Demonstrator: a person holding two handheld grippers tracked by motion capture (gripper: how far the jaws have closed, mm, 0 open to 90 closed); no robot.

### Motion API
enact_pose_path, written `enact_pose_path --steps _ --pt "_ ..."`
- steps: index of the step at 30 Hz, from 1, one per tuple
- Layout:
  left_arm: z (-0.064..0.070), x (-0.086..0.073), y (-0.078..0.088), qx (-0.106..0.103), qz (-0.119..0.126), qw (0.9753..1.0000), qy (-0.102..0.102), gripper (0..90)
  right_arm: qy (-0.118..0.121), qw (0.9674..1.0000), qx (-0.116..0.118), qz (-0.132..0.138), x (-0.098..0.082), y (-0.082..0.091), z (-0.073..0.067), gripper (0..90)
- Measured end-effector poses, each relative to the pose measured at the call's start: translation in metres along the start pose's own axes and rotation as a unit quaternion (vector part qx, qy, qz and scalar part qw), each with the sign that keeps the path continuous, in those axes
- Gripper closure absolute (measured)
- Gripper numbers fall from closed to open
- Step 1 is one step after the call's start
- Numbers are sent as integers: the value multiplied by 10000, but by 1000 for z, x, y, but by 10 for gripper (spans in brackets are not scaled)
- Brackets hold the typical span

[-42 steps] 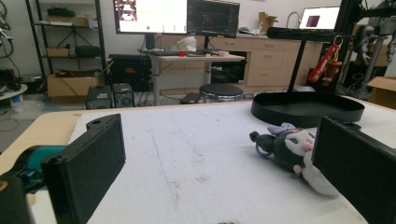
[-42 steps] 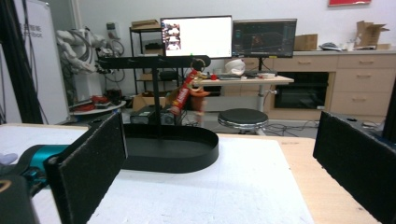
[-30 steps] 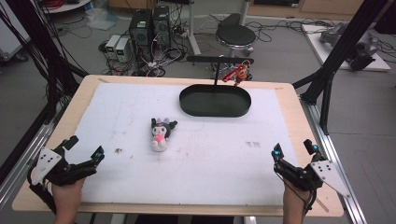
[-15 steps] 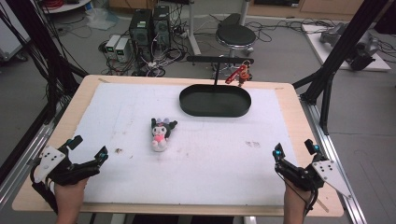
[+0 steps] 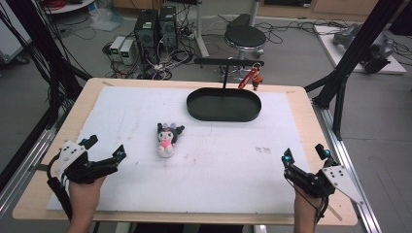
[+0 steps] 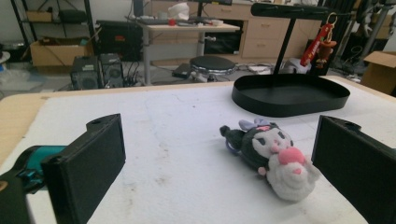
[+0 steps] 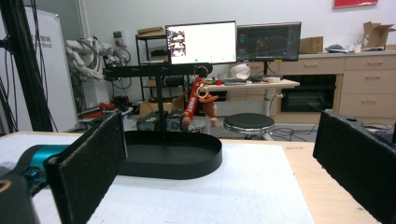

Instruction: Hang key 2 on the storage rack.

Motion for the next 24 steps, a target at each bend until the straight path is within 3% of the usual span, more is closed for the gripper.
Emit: enact_pose_path --steps 9,24 --pt "30 3 -19 110 -279 9995 -8 32 -84 9999 -67 -10 -1 2 2 19" --pt "63 -4 -32 328 -287 9990 30 32 -134 9998 -137 1 -1 4 5 19"
Point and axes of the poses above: each handheld gripper's, and its own axes: y roughly backward along the jaws, x roughly out of its top, z roughly to its right, the point moved 2 cm from there along -y, roughly forward along the jaws, and after that the axes turned 12 degrees about x, right-handed, at the moved point
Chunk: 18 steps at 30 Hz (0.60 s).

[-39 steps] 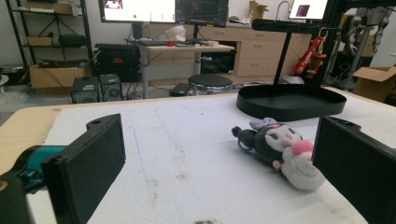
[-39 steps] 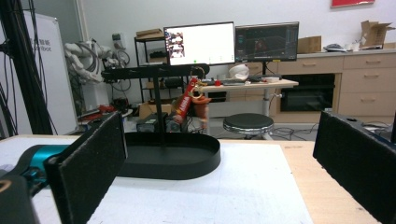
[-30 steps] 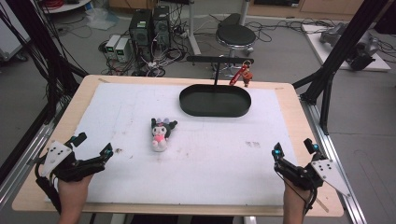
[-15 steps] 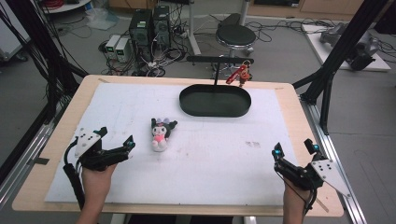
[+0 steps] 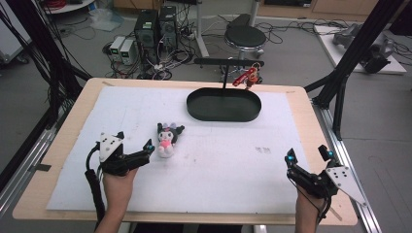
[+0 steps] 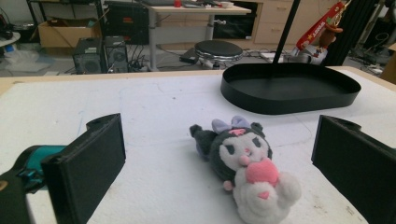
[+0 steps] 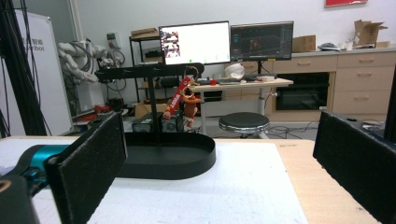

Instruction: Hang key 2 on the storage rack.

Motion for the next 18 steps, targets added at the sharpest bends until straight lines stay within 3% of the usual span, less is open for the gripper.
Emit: enact_pose_path --steps 18 --pt "45 -4 -19 53 -240 9997 -57 32 27 10000 -40 -77 -3 -1 1 19"
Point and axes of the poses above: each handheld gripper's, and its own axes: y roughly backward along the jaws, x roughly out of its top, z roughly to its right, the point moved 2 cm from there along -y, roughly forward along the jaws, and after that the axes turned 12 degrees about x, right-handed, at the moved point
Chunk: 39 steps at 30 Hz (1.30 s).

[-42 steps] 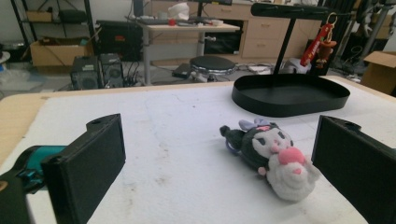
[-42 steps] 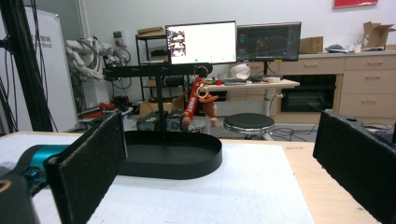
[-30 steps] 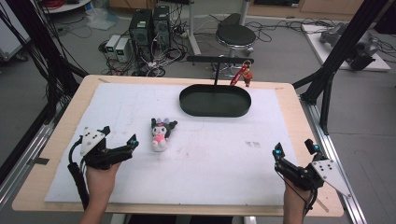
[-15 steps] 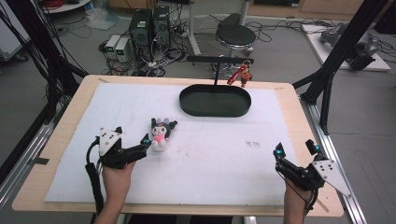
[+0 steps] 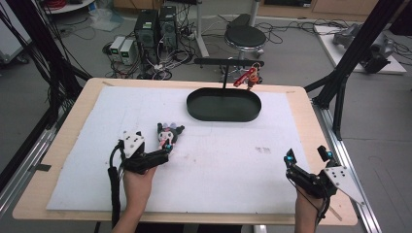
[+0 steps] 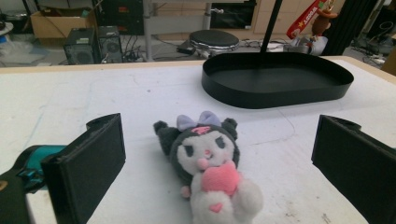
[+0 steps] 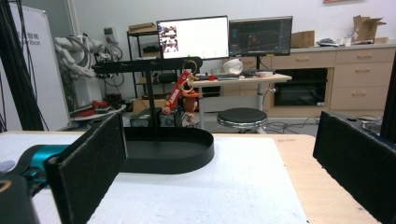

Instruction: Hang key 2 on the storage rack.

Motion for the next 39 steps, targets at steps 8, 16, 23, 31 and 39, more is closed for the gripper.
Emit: enact_pose_path --steps 8,16,23,31,39 --pt "14 -2 -12 48 -168 9998 12 32 -14 10000 -37 -2 -1 1 3 19" --pt "15 -5 -20 130 -138 9998 -7 32 -51 9999 -90 41 -1 4 7 19" --pt "15 -9 -30 131 -173 9998 -11 32 -73 9999 -95 39 -1 4 6 19" --pt "13 -13 -42 146 -196 9997 41 32 -75 9999 -104 36 -2 4 8 19" --pt "13 -19 -53 182 -394 9990 50 32 -124 9999 -97 -2 -4 3 7 19"
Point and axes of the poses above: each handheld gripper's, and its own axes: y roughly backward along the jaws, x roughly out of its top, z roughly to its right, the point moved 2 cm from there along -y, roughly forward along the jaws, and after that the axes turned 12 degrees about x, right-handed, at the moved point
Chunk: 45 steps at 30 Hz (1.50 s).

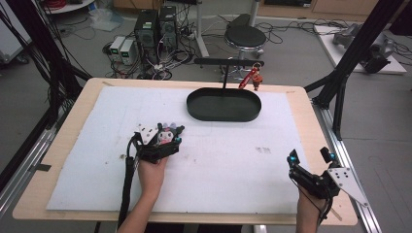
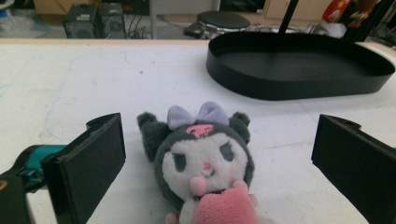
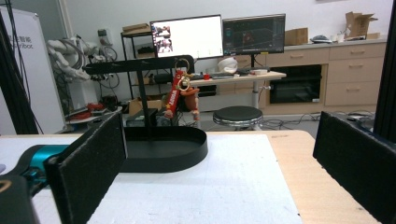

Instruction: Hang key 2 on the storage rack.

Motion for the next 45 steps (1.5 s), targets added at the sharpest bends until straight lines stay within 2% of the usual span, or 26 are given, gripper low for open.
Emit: enact_pose_path --steps 9,14,17,21,25,28,34,37,45 --pt "2 -7 -10 66 -239 9997 -84 32 45 10000 3 -4 -1 -1 1 19" --pt "2 -8 -13 87 -286 9995 -125 33 15 10000 -11 -17 -1 -1 1 19" --pt "2 -9 -14 104 -302 9994 -159 109 50 10000 -5 -13 -1 0 1 19" --pt "3 -11 -16 93 -406 9990 -152 120 41 10000 -6 -12 -1 0 1 19" --pt "3 -14 -20 177 -539 9983 -161 126 42 10000 -5 -10 -1 0 1 19" --pt "2 -14 -20 202 -533 9983 -123 138 40 10000 -5 -11 -1 0 1 19" --pt "1 -14 -22 215 -578 9981 -68 211 54 10000 -8 -18 -1 0 1 19" --pt "1 -14 -22 187 -597 9980 -100 237 45 10000 -10 -13 -1 0 1 19" --pt "3 -14 -22 119 -603 9979 -206 375 40 10000 -17 -25 -1 -1 1 19"
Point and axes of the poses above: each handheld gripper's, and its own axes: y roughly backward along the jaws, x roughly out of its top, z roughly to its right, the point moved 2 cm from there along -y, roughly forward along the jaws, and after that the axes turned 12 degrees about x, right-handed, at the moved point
